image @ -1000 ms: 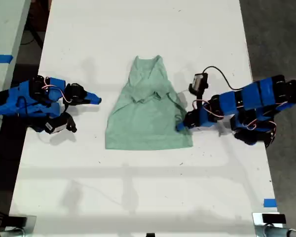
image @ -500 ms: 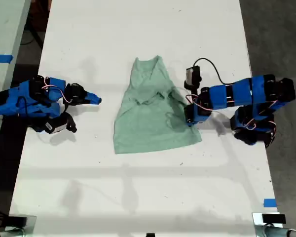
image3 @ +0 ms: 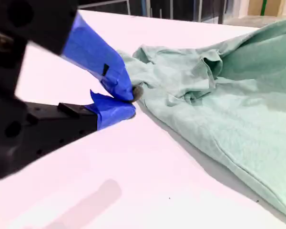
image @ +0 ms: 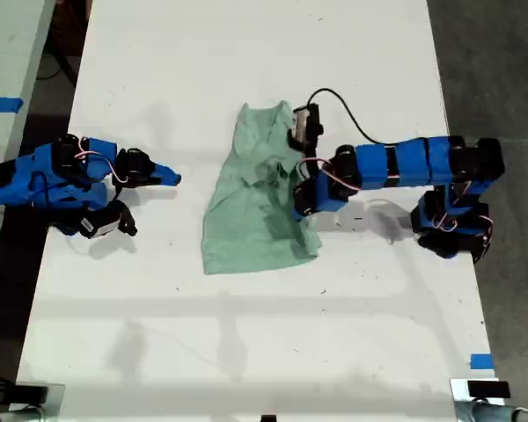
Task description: Fold t shirt
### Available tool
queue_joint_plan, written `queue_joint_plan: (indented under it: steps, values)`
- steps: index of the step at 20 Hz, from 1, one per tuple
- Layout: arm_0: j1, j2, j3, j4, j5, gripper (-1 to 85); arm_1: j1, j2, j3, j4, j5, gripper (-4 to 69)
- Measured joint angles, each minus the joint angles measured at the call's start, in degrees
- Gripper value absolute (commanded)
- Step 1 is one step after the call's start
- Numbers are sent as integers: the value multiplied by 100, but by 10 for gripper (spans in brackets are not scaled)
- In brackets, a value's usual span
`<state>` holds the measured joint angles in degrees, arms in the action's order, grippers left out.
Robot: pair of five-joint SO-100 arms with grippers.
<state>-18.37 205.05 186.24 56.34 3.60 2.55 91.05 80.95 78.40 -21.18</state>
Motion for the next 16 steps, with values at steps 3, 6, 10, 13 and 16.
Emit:
queue_joint_plan:
  steps: [3,6,10,13,16]
  values:
    - [0,0,0,0,0,-2,-176,-1573,-1714,97,-299,96]
    - [0,0,0,0,9,-2,-220,-2285,-2355,211,-369,207]
    - [0,0,0,0,53,-2,-246,-2109,-2355,527,-369,207]
    - [0,0,0,0,53,-2,-255,-1257,-2232,958,-308,200]
    - [0,0,0,0,53,-2,-255,-325,-1512,1380,-97,170]
